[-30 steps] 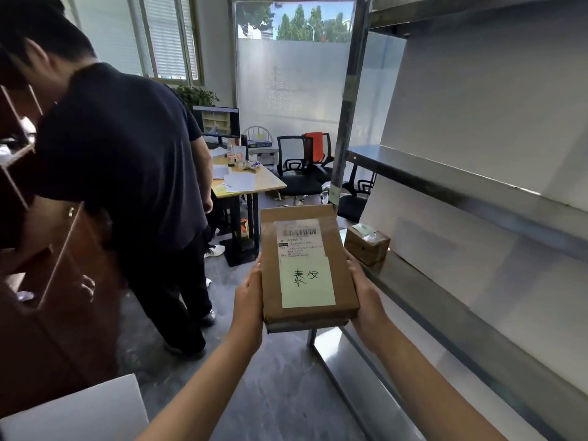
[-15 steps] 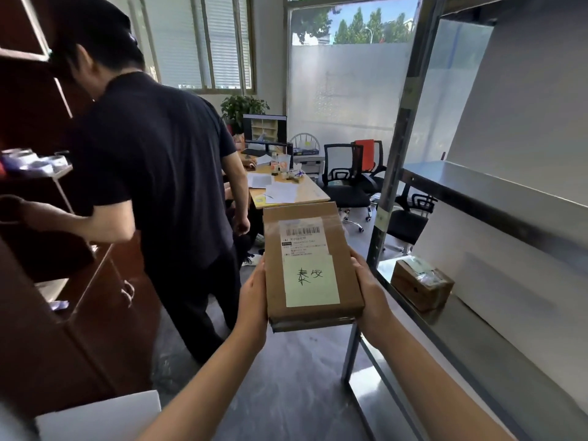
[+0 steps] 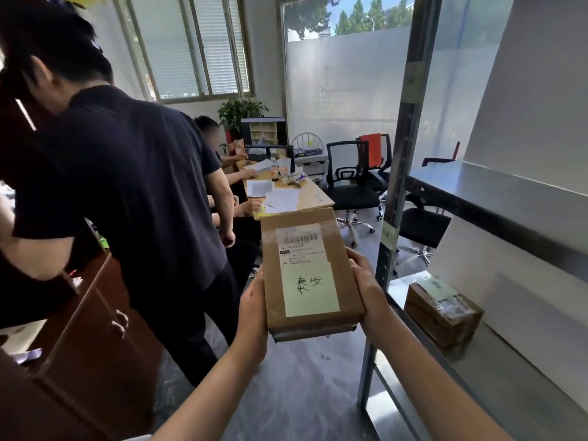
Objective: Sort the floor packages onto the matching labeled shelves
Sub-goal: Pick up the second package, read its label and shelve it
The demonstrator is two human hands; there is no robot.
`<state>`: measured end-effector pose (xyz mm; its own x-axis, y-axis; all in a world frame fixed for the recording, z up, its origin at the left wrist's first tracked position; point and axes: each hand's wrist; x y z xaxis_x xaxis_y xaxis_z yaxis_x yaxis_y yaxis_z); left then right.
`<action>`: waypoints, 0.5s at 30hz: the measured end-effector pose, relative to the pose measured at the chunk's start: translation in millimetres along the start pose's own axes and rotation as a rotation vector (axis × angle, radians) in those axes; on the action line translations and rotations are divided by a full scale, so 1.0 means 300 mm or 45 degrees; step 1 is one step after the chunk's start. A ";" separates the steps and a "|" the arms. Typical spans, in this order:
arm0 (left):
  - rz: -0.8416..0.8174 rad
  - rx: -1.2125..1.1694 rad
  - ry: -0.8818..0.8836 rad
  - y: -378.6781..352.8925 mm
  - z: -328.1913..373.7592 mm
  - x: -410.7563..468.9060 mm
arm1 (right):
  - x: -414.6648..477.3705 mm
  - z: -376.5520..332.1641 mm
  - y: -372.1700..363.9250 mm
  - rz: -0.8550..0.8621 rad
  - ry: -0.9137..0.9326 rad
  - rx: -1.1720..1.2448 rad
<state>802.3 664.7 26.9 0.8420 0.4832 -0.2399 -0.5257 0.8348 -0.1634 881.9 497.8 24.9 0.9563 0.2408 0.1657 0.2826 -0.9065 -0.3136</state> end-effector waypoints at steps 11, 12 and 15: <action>-0.087 -0.017 0.031 -0.019 0.041 0.302 | 0.228 0.059 -0.053 0.083 0.036 -0.071; -0.096 -0.016 0.028 -0.013 0.049 0.334 | 0.250 0.065 -0.068 0.091 0.034 -0.083; -0.151 -0.008 0.019 0.014 0.069 0.434 | 0.312 0.092 -0.116 0.136 0.024 -0.113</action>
<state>912.2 736.6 14.7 0.8963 0.3773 -0.2331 -0.4236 0.8841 -0.1975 963.8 561.5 25.4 0.9788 0.1358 0.1532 0.1709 -0.9539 -0.2467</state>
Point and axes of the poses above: each hand's wrist, its own x-axis towards the middle knuckle, its own y-axis out of the back of the hand, z = x × y, and after that the axes turned 8 degrees about y, right-handed
